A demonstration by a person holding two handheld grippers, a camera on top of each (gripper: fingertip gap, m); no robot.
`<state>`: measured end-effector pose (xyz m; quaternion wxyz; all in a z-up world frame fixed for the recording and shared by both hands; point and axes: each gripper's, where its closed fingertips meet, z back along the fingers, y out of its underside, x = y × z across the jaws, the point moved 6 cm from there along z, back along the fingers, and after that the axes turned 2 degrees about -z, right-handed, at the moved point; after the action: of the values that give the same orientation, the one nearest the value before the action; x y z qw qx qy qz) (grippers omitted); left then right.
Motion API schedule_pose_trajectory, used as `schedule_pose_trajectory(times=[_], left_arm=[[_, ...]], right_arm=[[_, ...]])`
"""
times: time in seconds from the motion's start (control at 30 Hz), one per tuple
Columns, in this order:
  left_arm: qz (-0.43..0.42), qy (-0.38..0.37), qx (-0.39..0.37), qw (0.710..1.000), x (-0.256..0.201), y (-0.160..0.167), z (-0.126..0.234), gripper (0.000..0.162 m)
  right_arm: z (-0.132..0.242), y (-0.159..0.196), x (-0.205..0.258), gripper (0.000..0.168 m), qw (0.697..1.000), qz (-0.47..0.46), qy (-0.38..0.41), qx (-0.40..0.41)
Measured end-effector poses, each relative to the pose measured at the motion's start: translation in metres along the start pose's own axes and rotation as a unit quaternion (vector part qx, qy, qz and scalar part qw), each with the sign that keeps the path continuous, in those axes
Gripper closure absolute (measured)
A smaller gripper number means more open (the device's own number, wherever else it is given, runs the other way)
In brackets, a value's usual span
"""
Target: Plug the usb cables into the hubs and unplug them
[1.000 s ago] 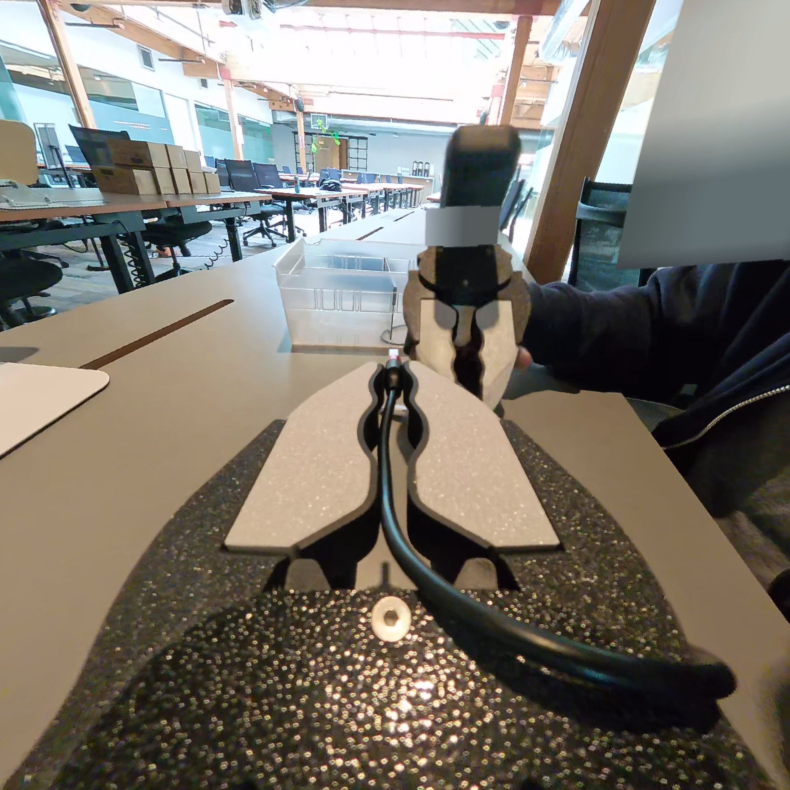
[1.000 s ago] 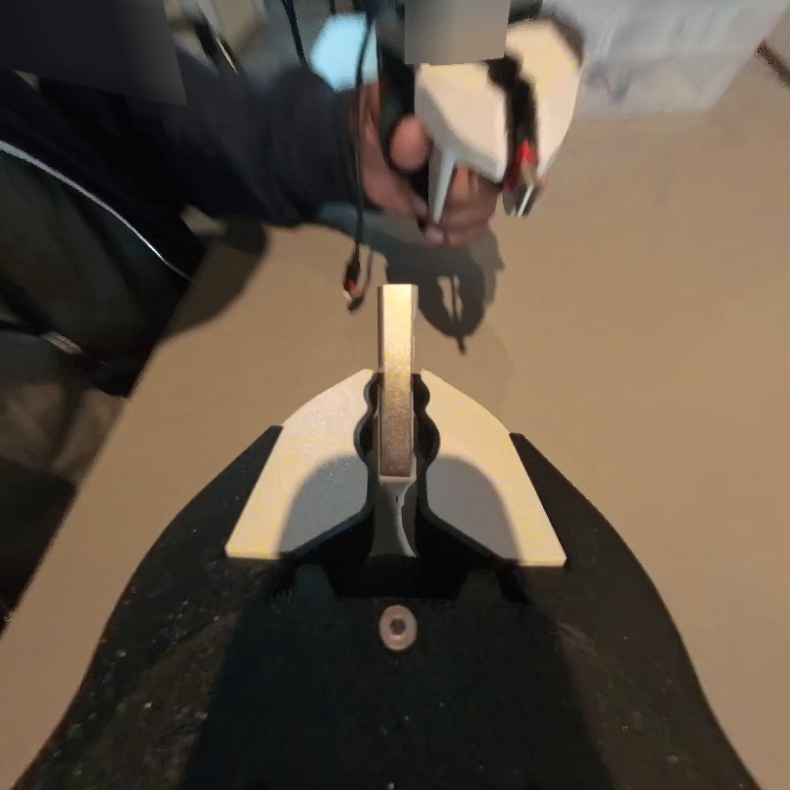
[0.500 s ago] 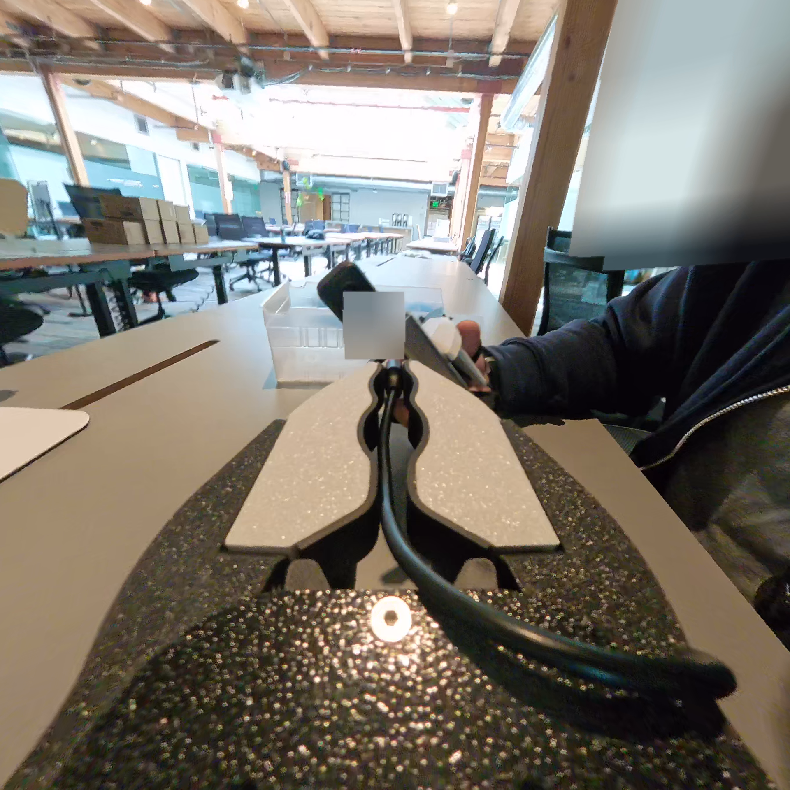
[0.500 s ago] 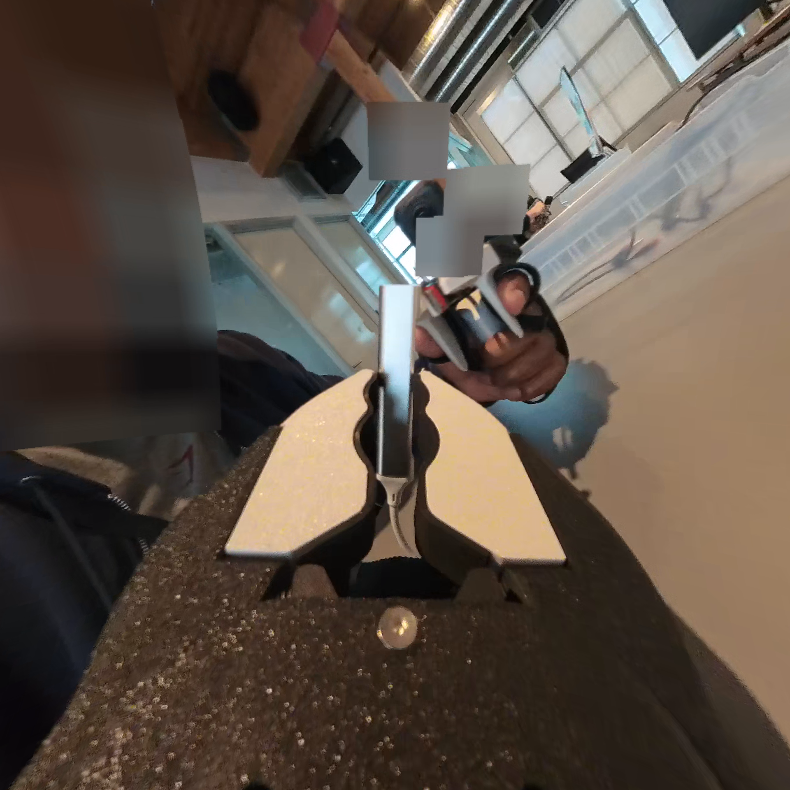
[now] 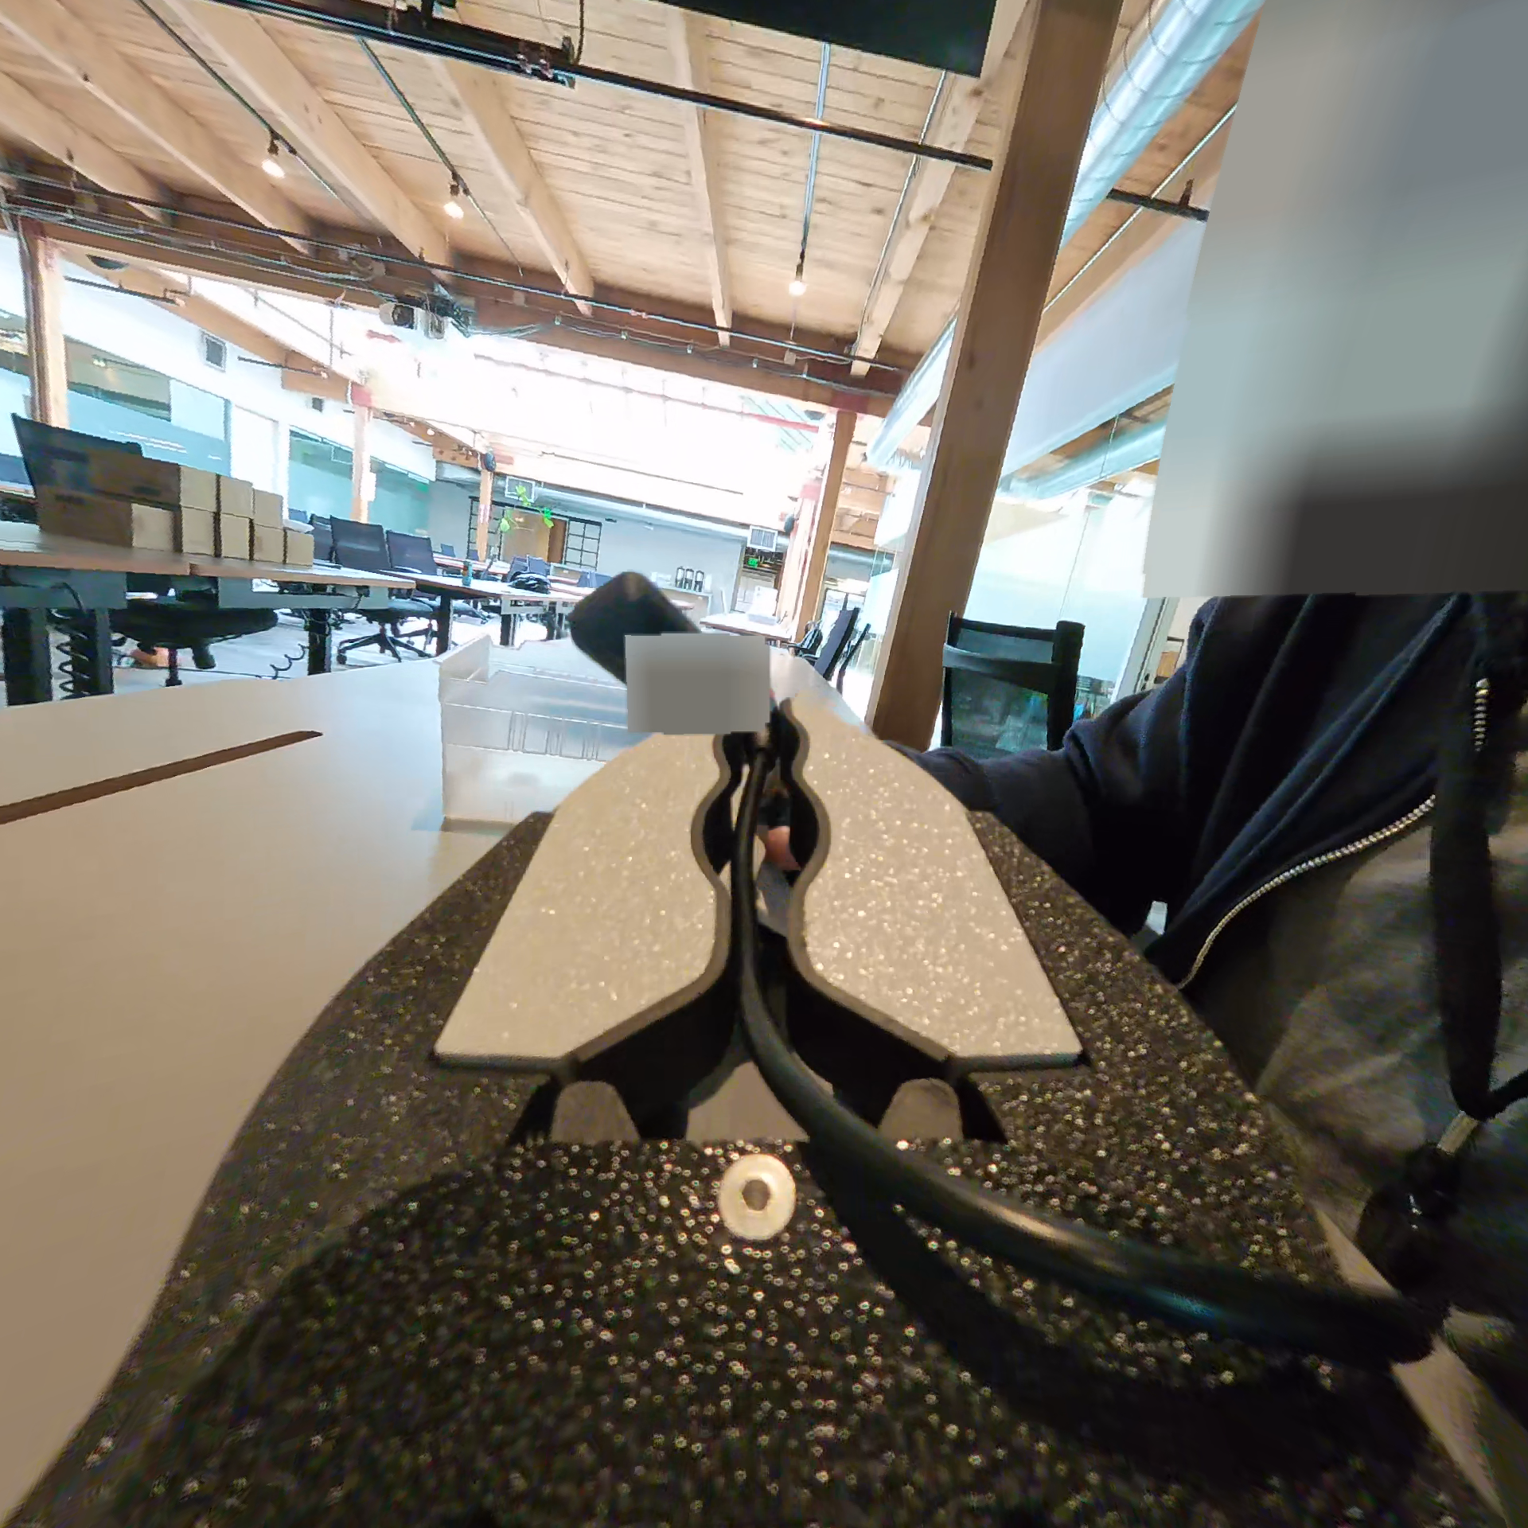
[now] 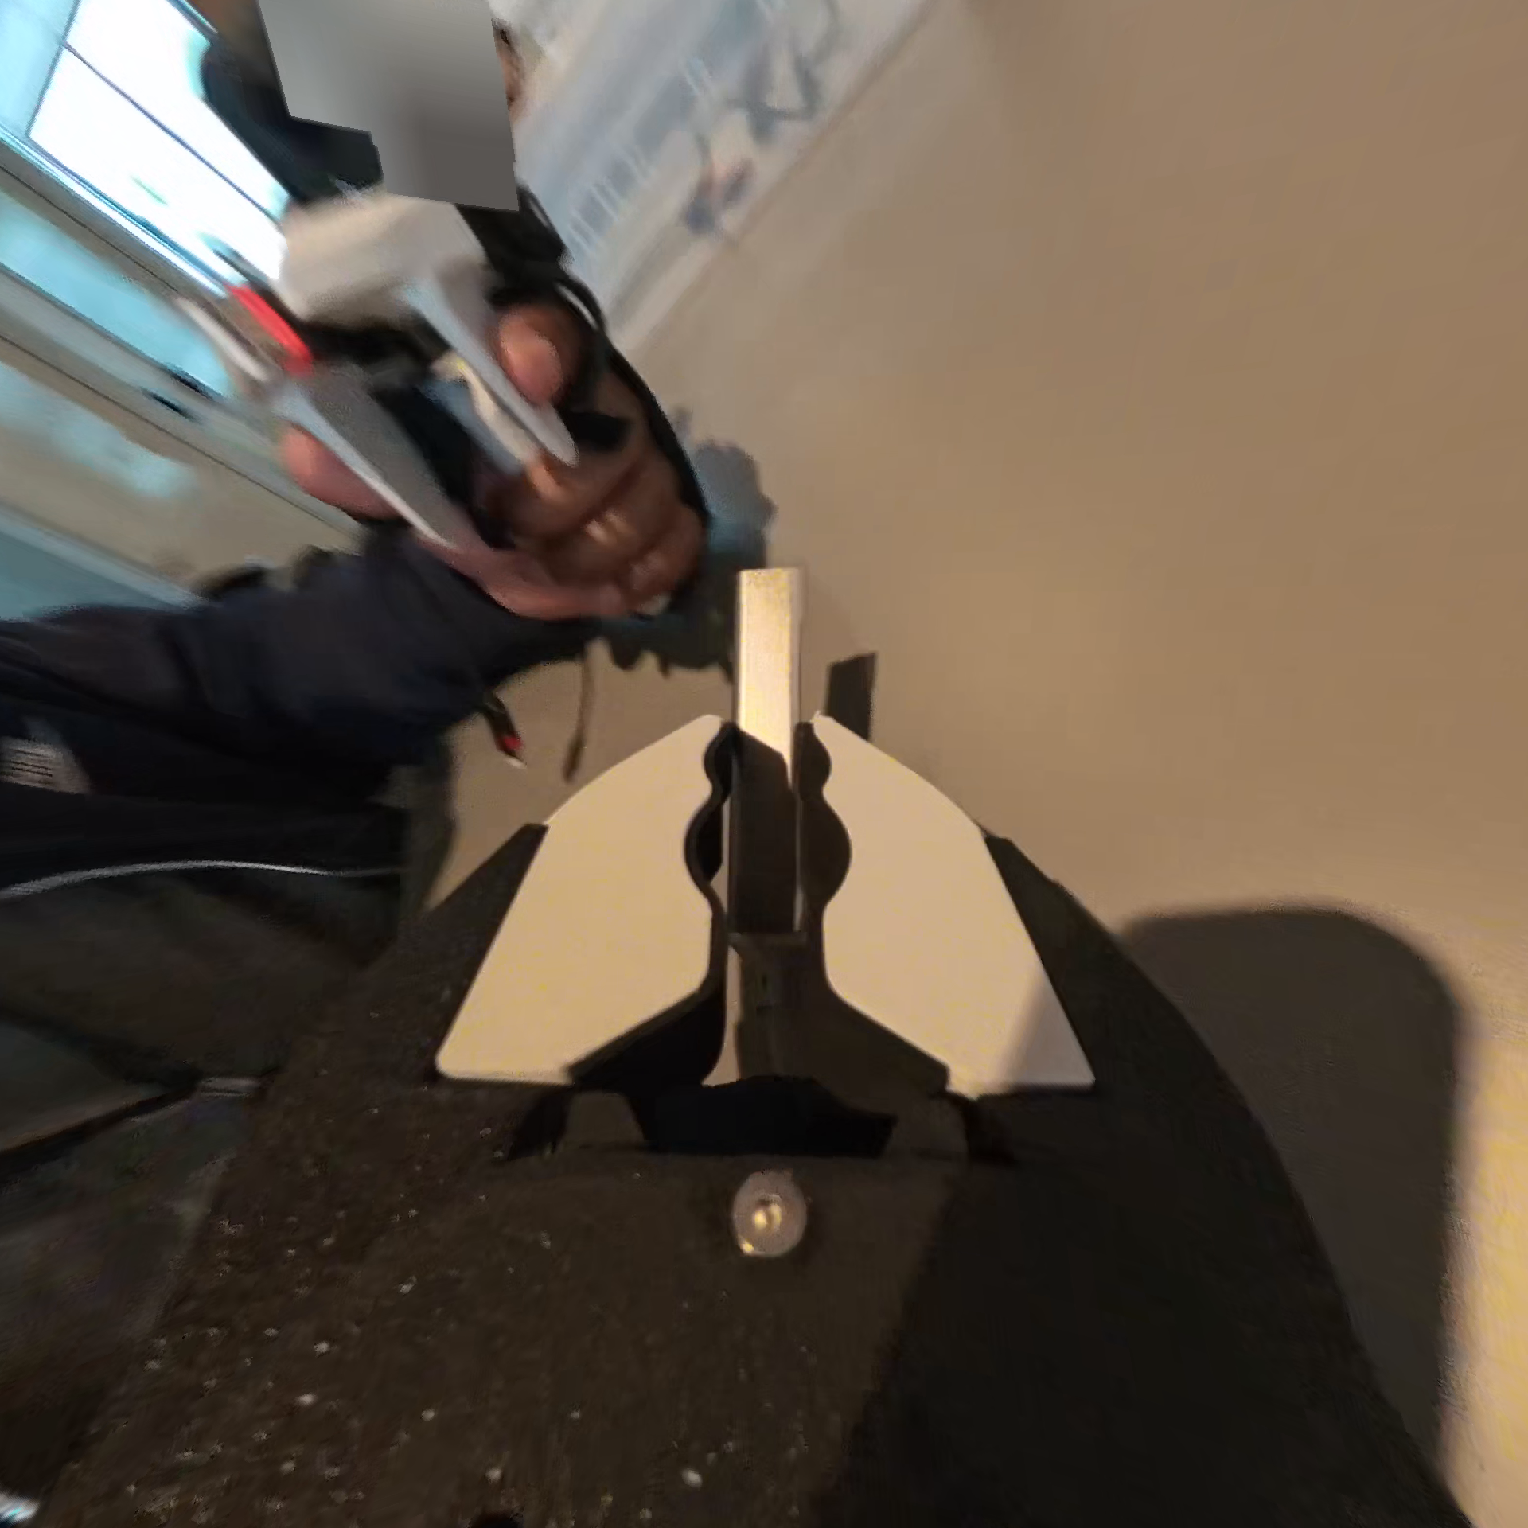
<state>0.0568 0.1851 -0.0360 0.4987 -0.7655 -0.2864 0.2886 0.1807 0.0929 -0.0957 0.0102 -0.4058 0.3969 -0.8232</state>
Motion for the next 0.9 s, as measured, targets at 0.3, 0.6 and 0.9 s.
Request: schedule_pose_trajectory(times=[0.3, 0.6, 0.9], left_arm=[[-0.012, -0.012, 0.002, 1.0, 0.0, -0.004, 0.003, 0.155], [-0.016, -0.01, 0.001, 1.0, -0.003, -0.007, 0.002, 0.155], [-0.018, -0.005, -0.008, 1.0, -0.007, -0.012, 0.0, 0.155]], right_arm=[[-0.019, 0.028, 0.01, 0.153, 0.948, 0.206, 0.181, 0.161], [-0.006, 0.033, 0.026, 0.135, 0.894, 0.328, 0.264, 0.153], [0.042, 0.054, 0.027, 0.125, 0.922, 0.27, 0.242, 0.135]])
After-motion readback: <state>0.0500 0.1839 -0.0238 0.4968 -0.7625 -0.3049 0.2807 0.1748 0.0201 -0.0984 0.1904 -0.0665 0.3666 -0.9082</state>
